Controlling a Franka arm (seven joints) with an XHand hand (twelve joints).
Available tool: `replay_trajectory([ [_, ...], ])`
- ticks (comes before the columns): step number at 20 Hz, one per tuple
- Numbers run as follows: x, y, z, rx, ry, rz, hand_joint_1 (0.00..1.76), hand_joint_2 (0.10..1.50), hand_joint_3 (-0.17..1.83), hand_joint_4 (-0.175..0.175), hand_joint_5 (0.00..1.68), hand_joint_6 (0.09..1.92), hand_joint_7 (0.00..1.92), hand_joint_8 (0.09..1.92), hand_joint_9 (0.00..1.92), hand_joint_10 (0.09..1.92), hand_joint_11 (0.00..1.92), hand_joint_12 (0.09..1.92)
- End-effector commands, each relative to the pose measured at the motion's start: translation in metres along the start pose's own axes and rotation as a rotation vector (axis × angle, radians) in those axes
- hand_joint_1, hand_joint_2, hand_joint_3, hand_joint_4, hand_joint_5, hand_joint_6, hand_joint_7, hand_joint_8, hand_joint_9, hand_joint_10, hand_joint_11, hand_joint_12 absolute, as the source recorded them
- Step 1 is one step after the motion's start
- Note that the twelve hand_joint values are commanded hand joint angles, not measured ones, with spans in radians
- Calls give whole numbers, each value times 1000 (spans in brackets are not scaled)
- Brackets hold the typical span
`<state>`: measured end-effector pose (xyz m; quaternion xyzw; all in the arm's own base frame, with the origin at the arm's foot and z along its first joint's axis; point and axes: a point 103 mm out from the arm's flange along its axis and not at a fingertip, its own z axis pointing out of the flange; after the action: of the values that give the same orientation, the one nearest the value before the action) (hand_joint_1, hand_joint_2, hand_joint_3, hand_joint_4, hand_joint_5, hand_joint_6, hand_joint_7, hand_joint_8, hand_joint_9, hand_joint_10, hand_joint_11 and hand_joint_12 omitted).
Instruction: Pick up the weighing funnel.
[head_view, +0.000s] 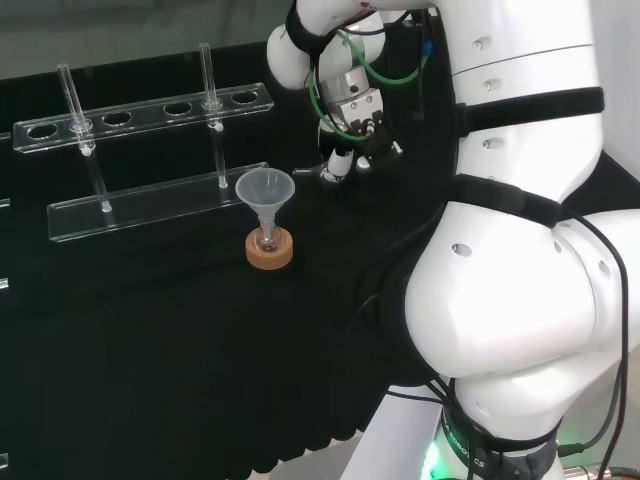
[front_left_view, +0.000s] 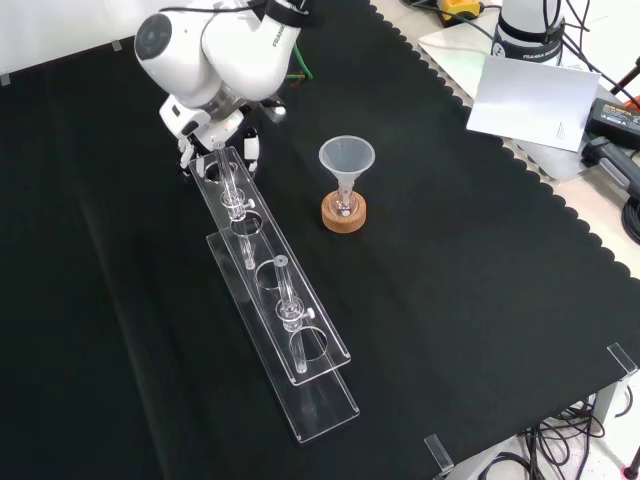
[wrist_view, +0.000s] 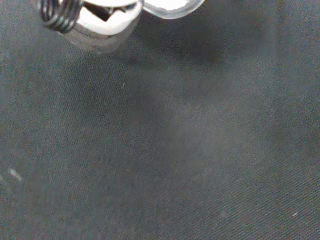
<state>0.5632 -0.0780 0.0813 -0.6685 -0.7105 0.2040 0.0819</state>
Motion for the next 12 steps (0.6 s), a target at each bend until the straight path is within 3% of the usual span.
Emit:
replay_trajectory([
  [1,-13,-13,-15,-35,31,30,1115,737,490,175,1292,571,560,691,964,418,809,1119],
  [12,-25,-40,-36,-16,-28,64,1121,729,491,175,1313,532,580,695,999,394,851,1082],
])
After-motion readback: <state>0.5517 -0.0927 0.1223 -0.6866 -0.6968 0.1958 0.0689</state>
